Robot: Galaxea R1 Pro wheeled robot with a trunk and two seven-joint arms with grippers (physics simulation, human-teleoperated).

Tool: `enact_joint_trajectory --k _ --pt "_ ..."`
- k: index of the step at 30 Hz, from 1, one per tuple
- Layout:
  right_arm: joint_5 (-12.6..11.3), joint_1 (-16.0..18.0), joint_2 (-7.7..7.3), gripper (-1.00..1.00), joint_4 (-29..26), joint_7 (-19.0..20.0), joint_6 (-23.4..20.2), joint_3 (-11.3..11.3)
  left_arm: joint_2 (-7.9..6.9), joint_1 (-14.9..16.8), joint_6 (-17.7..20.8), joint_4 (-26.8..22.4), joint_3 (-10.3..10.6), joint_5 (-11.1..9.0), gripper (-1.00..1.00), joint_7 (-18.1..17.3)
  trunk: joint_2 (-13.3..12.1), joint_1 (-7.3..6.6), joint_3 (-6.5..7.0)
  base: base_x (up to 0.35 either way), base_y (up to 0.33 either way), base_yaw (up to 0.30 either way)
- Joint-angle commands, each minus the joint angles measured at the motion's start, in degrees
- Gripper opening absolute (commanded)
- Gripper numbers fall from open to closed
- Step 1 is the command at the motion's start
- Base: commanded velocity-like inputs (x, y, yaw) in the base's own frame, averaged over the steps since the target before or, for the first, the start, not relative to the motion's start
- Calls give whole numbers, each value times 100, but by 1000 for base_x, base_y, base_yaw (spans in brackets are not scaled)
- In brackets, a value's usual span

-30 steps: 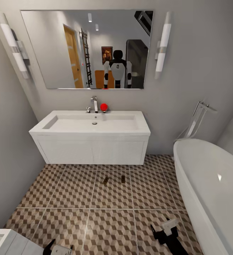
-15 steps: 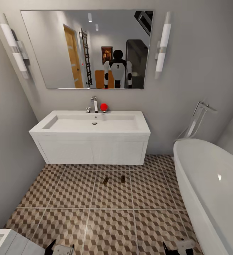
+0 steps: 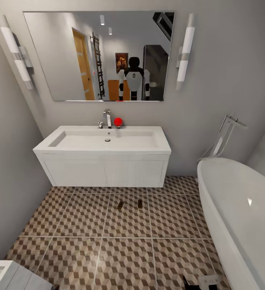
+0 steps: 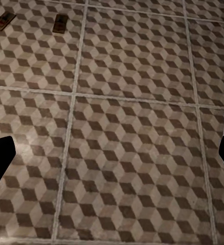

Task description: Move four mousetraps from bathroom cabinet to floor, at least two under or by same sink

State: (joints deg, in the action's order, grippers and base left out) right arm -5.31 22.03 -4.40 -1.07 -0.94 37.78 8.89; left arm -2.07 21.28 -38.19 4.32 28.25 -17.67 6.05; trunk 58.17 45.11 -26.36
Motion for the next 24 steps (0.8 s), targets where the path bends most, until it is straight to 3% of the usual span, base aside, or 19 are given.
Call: enact_joint_trajectory --k 1,3,5,24 --pt "-57 3 7 100 6 -10 14 52 4 -27 140 17 49 -14 100 25 4 0 -6 0 0 0" --pt "-58 3 15 100 9 -6 12 52 5 -80 474 17 49 -17 100 21 4 0 -6 0 0 0" --pt "-58 3 20 100 7 -4 11 52 5 -97 568 17 49 -17 100 20 4 0 -6 0 0 0" --pt "-63 3 36 100 10 -3 11 52 5 -115 674 17 40 -18 100 19 4 0 106 0 0 0"
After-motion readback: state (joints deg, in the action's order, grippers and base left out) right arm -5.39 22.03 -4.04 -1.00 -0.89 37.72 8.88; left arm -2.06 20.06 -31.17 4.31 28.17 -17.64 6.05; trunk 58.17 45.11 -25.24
